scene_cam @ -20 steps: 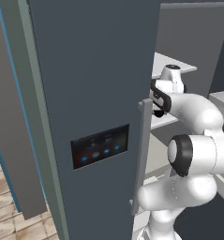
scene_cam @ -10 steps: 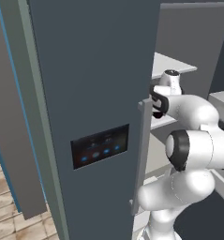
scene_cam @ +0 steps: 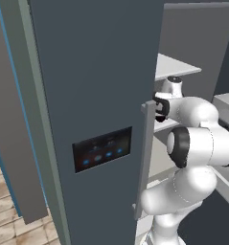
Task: Transport the chicken drumstick and eggplant to the fridge. Place the chicken drumstick on the rack containing meat and place the eggplant on the rack containing the vegetable, ensuring meats and vegetables are on different racks.
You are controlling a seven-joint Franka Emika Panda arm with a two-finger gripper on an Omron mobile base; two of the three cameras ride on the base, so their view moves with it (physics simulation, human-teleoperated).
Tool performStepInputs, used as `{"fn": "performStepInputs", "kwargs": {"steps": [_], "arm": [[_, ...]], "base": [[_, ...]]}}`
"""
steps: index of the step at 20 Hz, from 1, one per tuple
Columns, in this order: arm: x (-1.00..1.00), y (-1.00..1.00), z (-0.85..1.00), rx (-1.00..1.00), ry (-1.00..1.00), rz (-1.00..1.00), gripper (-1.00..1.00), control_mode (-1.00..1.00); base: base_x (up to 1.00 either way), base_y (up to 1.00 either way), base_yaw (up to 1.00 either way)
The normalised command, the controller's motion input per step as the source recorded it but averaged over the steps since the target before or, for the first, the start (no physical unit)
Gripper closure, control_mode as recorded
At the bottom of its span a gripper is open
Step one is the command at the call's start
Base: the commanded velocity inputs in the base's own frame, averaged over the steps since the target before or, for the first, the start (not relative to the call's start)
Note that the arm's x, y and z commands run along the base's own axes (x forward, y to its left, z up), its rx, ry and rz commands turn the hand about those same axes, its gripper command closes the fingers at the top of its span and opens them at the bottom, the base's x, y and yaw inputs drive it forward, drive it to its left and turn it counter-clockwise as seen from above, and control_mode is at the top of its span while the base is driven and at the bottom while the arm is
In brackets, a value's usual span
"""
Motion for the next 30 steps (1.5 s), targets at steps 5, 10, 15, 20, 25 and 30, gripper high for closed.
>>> {"fn": "performStepInputs", "kwargs": {"steps": [5, 10, 15, 20, 25, 30], "arm": [[0.28, -0.02, -0.18, 0.01, 0.00, 0.00, 1.00, -1.00], [0.30, 0.00, -0.07, 0.00, 0.00, 0.00, 1.00, -1.00], [0.33, 0.00, -0.12, 0.00, 0.00, 0.00, 1.00, -1.00], [0.35, 0.00, -0.25, 0.00, 0.00, 0.00, 1.00, -1.00], [0.25, 0.00, -0.33, 0.00, 0.00, 0.00, -1.00, -1.00], [0.00, 0.00, -0.13, 0.00, 0.00, 0.00, -1.00, -1.00]], "base": [[0.00, 0.00, 0.00], [0.00, 0.00, 0.00], [0.00, 0.00, 0.00], [0.00, 0.00, 0.00], [0.00, 0.00, 0.00], [0.00, 0.00, 0.00]]}}
